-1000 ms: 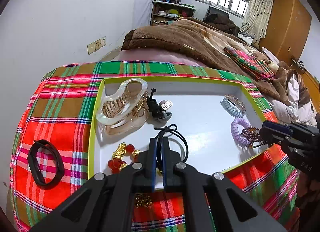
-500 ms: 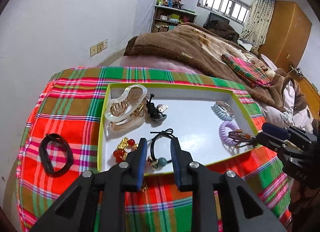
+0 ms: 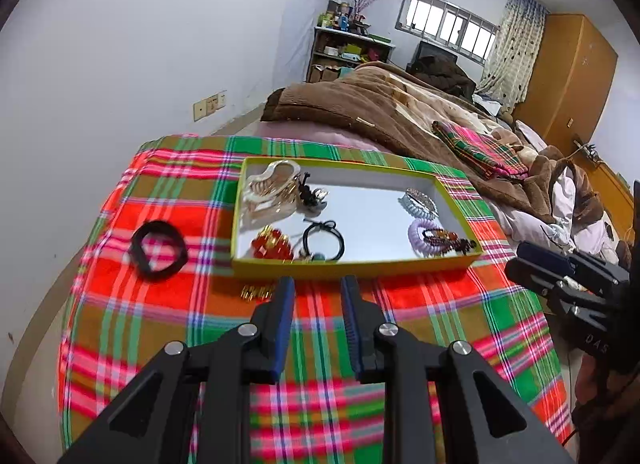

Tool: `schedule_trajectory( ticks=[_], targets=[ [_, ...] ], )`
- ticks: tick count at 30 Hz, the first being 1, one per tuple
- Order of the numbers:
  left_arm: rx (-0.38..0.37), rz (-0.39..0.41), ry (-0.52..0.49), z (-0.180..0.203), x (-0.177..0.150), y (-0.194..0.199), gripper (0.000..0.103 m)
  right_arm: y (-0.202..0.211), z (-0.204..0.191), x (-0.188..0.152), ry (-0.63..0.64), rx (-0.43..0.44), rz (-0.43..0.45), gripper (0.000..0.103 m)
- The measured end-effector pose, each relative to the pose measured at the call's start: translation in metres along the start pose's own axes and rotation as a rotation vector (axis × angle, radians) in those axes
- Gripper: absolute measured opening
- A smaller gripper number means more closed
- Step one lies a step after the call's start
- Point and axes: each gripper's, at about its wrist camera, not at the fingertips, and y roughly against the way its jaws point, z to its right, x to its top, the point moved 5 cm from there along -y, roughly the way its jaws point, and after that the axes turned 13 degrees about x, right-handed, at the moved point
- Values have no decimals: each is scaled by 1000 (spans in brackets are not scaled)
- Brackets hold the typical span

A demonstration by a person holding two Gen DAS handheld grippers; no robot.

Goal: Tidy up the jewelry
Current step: 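Move both tools back toward the black wristband and gold chain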

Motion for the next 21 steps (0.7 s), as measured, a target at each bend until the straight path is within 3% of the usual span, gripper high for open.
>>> schedule_trajectory(
  ticks=[14,21],
  targets=[
    [33,17,39,-16,-49,53,25,30,-49,-34,17,26,12,36],
    [47,35,56,-30,-62,71,25,26,-67,-39,27,58,4,36]
  ],
)
